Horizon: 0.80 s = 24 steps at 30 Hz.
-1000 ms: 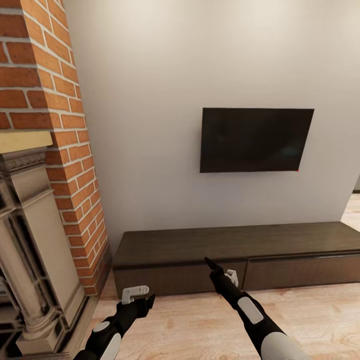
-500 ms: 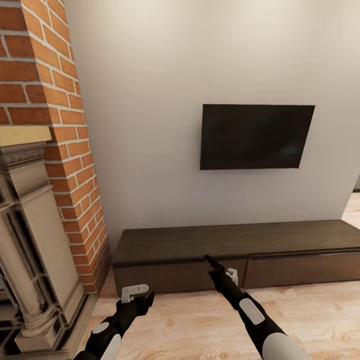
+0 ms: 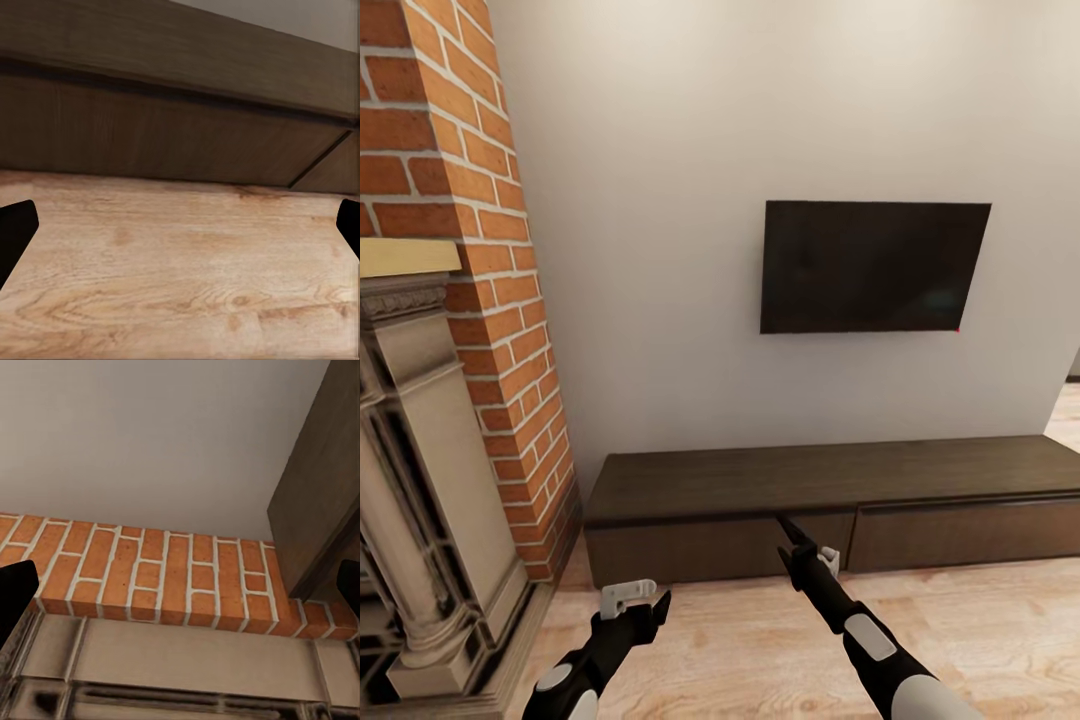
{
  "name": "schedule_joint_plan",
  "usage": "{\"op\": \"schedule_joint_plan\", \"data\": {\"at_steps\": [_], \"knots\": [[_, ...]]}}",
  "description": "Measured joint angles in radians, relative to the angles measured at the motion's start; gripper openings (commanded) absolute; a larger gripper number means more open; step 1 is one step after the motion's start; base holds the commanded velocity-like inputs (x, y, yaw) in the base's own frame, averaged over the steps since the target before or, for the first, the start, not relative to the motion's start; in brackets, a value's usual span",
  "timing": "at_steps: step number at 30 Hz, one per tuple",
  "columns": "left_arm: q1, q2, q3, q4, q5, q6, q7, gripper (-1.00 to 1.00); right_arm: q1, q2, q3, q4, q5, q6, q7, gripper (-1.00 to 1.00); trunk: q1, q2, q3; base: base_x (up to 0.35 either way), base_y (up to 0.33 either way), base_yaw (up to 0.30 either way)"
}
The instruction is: Place each of the two pumpkins and all three candles from the living room inside a cabinet in the living room (use any cabinet), then make sure every cabinet is closed, and position the cauldron so it is next to a table in the living room.
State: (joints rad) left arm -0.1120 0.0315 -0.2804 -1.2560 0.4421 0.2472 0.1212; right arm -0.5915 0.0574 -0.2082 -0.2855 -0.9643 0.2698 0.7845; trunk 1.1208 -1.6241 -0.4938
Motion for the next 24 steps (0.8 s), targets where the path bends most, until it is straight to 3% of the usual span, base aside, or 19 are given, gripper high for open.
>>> {"op": "schedule_joint_plan", "data": {"at_steps": [10, 16, 24], "knots": [[0.012, 0.001, -0.001, -0.025, 0.000, -0.041, -0.002, 1.00, 0.000, -0.014, 0.000, 0.003, -0.001, 0.000, 0.003, 1.00, 0.038, -0.070, -0.031, 0.000, 0.000, 0.000], [0.051, 0.000, -0.002, -0.054, -0.004, -0.050, -0.002, 1.00, 0.000, -0.015, 0.000, 0.002, 0.000, 0.000, 0.001, 1.00, 0.061, -0.112, -0.050, 0.000, 0.000, 0.000], [0.064, 0.000, -0.003, -0.070, -0.006, -0.052, -0.002, 1.00, 0.000, -0.013, 0.001, 0.003, 0.002, 0.002, -0.008, 1.00, 0.092, -0.168, -0.075, 0.000, 0.000, 0.000]]}}
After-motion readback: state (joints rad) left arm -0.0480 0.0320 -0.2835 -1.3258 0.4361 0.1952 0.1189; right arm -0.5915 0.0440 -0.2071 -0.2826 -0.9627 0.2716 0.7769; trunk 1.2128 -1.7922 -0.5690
